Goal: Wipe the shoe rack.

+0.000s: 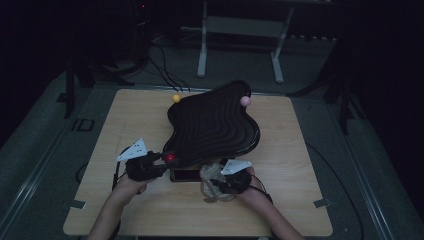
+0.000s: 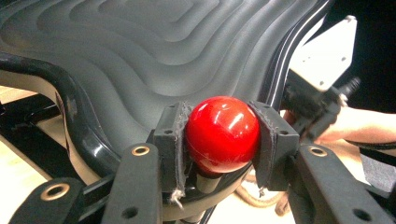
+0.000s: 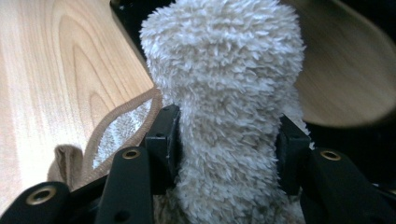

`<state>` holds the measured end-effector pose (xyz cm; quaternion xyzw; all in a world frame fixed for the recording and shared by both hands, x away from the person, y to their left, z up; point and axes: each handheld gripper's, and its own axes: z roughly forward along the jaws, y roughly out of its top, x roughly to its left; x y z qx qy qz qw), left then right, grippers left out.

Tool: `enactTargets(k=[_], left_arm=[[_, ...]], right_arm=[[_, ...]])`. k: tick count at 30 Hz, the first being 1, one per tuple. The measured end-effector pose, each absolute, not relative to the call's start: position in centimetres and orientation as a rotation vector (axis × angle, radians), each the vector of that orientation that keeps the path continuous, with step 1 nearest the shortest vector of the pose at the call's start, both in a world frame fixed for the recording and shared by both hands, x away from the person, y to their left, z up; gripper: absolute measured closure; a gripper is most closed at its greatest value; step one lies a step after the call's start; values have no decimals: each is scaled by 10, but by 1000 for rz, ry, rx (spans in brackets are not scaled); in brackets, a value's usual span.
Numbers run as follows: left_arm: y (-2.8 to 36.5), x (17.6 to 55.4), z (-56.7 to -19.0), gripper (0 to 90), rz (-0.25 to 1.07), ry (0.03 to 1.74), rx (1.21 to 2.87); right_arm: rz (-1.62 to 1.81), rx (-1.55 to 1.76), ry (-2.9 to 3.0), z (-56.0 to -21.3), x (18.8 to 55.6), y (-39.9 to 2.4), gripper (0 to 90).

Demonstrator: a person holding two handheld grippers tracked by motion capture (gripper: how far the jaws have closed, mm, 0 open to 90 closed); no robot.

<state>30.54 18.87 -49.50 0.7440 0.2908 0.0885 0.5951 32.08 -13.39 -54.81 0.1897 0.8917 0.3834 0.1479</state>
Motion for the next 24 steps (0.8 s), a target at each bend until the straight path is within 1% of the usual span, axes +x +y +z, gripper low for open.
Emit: enactTargets(k=[7,10,13,18,24], left_arm=[[189,305,-495,591,204,679,1723],[189,305,-495,591,205,680,1723],[189,305,-495,591,203,680,1723],[189,305,-495,590,204,679,1723],[190,305,-496,590,197,679,1716]], right_arm=[[1146,421,2590,-551,312,-83,518],[1141,413,2582,-552,309,-74,525],[1181,436,2595,-552,313,-83,540],[1168,487,2584,-551,318,-113,539],[1132,637,2564,-548,329,-159,555]])
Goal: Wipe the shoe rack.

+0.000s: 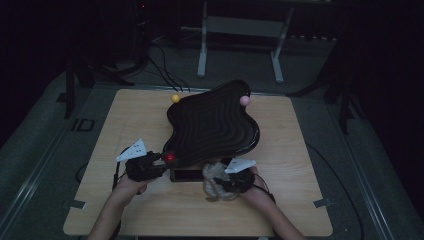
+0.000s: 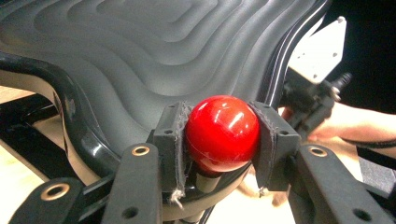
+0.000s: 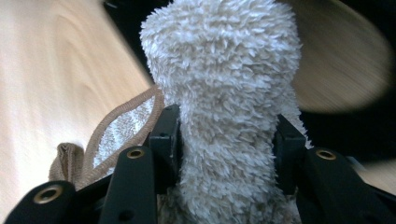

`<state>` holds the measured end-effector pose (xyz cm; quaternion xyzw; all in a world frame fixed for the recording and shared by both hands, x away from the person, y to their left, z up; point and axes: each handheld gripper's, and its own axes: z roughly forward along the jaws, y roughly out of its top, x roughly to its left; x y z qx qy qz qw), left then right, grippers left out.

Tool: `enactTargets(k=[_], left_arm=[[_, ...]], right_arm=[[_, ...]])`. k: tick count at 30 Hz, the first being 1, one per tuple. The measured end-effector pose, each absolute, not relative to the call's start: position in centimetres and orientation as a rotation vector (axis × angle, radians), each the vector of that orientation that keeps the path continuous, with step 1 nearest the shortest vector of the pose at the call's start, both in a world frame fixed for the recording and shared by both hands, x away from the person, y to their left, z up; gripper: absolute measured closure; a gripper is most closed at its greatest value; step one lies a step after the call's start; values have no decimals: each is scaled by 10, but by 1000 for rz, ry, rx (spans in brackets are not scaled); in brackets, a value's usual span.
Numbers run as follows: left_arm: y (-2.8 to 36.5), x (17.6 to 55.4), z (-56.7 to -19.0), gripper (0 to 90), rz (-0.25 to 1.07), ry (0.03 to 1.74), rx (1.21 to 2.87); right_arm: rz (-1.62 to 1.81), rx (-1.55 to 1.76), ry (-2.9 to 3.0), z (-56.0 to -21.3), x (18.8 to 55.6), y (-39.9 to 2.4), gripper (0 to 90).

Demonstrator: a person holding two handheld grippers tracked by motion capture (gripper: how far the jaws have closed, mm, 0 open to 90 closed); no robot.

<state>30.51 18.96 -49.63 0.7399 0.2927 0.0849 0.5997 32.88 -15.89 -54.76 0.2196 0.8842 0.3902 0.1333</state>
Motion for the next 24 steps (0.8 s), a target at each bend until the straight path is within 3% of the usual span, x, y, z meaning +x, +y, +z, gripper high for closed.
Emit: enactTargets(k=[7,13,19,24], left_arm=[[190,306,-497,590,188,676,1713],[190,306,-496,589,190,678,1716],[190,306,-497,589,187,679,1714],[189,305,-497,589,195,685,1706]], right_arm=[[1115,763,2449,-536,342,-191,619],[1150,843,2258,-522,363,-190,601],[1162,944,2294,-540,384,-187,563],[1225,935,2418,-543,377,-181,566]])
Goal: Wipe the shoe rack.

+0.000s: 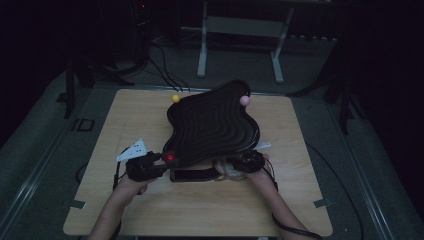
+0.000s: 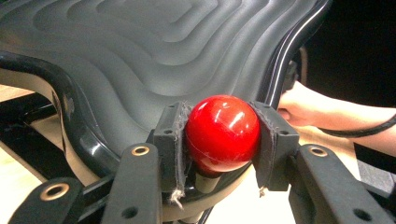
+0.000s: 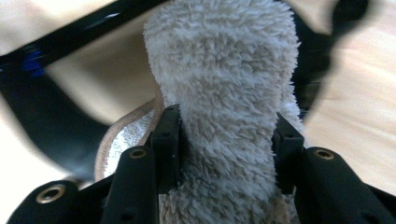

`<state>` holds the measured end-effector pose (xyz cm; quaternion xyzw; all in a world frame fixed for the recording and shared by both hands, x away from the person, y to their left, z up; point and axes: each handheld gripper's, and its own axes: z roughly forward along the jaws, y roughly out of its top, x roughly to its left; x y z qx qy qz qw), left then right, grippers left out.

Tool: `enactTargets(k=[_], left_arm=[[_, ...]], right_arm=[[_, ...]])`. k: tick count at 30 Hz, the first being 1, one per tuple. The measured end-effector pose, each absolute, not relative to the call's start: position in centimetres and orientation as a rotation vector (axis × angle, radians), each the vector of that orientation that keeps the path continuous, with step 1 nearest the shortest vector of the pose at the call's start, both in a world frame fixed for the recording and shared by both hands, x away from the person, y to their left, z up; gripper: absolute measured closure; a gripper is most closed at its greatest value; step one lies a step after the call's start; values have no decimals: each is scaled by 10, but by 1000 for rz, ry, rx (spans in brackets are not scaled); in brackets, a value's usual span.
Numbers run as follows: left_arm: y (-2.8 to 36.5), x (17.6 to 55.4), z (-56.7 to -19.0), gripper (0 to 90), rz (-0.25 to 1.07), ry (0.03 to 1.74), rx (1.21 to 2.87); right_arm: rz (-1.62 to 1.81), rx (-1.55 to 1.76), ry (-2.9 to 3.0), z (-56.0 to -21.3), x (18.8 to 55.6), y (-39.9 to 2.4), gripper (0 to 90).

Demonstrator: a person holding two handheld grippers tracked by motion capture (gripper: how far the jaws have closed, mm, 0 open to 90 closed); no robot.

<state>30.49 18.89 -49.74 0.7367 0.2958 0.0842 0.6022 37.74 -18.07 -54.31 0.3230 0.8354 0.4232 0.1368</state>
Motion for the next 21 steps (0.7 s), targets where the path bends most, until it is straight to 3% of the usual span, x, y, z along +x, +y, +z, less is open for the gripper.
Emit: enactTargets(k=[6,16,21], left_arm=[[189,305,-498,588,193,686,1705],[190,305,-498,589,189,681,1702],[190,305,-499,589,187,682,1699]], right_arm=[[1236,792,2487,-548,352,-163,567],[1152,930,2390,-542,379,-185,496],[1131,917,2416,-545,361,-177,461]])
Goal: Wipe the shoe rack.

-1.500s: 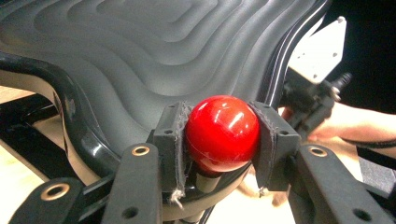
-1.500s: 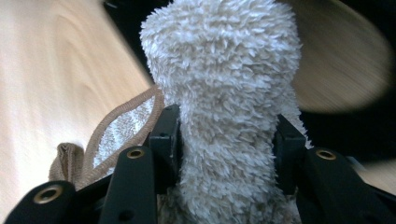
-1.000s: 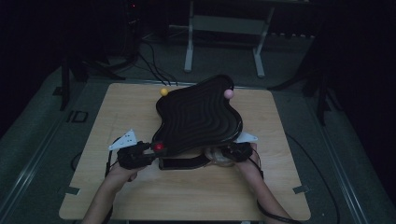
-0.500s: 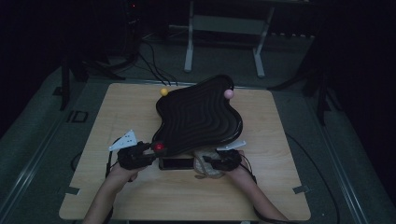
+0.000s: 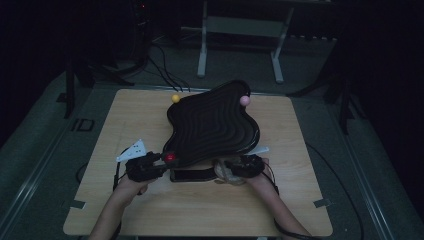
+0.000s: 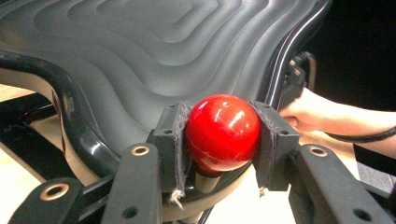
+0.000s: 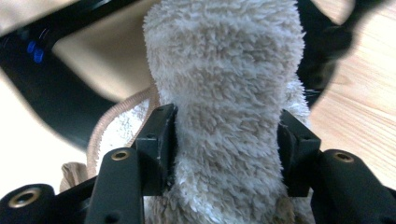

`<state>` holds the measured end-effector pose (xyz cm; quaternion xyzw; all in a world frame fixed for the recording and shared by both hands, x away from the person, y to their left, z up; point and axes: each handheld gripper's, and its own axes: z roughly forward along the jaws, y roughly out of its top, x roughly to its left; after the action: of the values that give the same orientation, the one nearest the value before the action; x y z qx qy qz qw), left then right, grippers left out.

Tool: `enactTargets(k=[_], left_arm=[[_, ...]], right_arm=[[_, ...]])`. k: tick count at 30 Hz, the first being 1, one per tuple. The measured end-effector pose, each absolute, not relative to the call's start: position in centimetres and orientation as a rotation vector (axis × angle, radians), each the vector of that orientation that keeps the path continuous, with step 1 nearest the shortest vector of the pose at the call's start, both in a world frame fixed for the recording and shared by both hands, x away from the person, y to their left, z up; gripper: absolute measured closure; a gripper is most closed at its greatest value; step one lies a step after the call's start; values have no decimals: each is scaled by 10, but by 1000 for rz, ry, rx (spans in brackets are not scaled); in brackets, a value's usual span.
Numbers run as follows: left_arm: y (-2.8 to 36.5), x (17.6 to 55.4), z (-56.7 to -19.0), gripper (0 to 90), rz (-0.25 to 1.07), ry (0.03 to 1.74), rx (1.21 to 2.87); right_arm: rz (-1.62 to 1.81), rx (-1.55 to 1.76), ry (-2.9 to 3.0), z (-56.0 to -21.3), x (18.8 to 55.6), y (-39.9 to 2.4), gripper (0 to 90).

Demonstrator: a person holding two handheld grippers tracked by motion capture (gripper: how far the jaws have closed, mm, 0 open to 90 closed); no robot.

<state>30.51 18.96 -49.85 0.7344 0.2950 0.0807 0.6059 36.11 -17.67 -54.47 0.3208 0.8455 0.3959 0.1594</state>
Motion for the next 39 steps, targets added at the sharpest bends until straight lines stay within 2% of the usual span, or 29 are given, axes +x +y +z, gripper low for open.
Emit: enactTargets(k=[8,19,25,32,39], left_arm=[[190,306,-498,589,176,681,1702],[190,306,-499,589,171,687,1697],[190,305,-498,589,176,690,1699],[191,304,-498,589,183,689,1702],[190,304,-498,589,178,684,1706]], right_arm=[[1140,664,2502,-550,329,-146,481],[1181,502,2580,-552,318,-81,453],[1247,540,2529,-557,317,-62,447],[1197,521,2546,-556,317,-68,455],[1180,596,2532,-554,329,-116,457]])
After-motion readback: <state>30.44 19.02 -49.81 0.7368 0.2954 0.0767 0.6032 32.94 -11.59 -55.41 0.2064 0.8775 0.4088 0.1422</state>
